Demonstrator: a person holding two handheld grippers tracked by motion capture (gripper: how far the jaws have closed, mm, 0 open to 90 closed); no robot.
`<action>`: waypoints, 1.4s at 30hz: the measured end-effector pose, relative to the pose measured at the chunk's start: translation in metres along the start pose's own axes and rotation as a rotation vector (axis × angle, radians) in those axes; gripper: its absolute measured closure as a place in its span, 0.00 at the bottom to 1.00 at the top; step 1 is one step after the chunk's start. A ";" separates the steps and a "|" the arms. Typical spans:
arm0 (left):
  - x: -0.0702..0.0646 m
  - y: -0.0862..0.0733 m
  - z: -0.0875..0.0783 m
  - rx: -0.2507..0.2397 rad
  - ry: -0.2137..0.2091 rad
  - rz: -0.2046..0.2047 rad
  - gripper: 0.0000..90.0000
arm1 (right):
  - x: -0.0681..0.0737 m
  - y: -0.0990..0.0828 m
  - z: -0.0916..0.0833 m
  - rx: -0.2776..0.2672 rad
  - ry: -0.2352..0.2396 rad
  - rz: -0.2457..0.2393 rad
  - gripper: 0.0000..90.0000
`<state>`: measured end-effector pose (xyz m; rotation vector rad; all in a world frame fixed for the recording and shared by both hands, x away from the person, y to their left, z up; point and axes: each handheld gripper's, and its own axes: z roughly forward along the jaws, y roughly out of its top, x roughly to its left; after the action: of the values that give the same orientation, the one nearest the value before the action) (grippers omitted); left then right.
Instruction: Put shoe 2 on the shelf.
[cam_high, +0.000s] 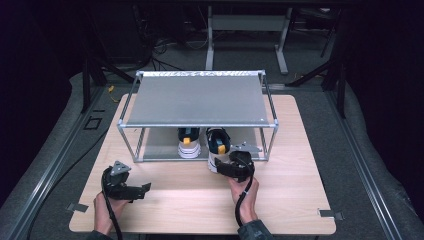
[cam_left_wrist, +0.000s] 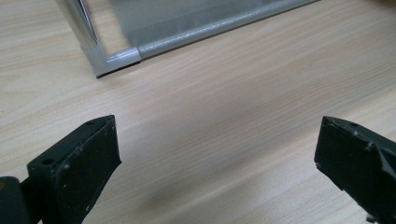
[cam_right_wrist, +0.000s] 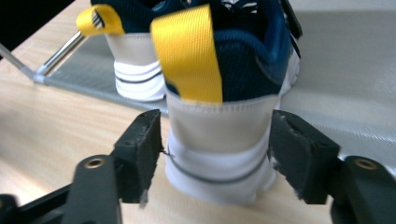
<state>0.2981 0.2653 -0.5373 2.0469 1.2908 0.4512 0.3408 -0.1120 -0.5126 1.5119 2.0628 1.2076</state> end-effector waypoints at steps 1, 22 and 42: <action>0.000 0.000 0.001 0.004 0.000 -0.001 0.00 | 0.001 -0.001 0.000 0.009 -0.028 0.001 0.46; -0.004 0.003 0.004 0.013 -0.003 0.013 0.00 | 0.007 0.012 0.042 0.006 -0.103 -0.066 0.61; -0.006 0.001 0.002 0.013 0.001 0.020 0.00 | 0.008 0.016 0.040 0.043 -0.083 -0.099 0.60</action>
<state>0.2976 0.2593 -0.5375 2.0720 1.2778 0.4538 0.3744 -0.0860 -0.5222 1.4347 2.0945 1.0527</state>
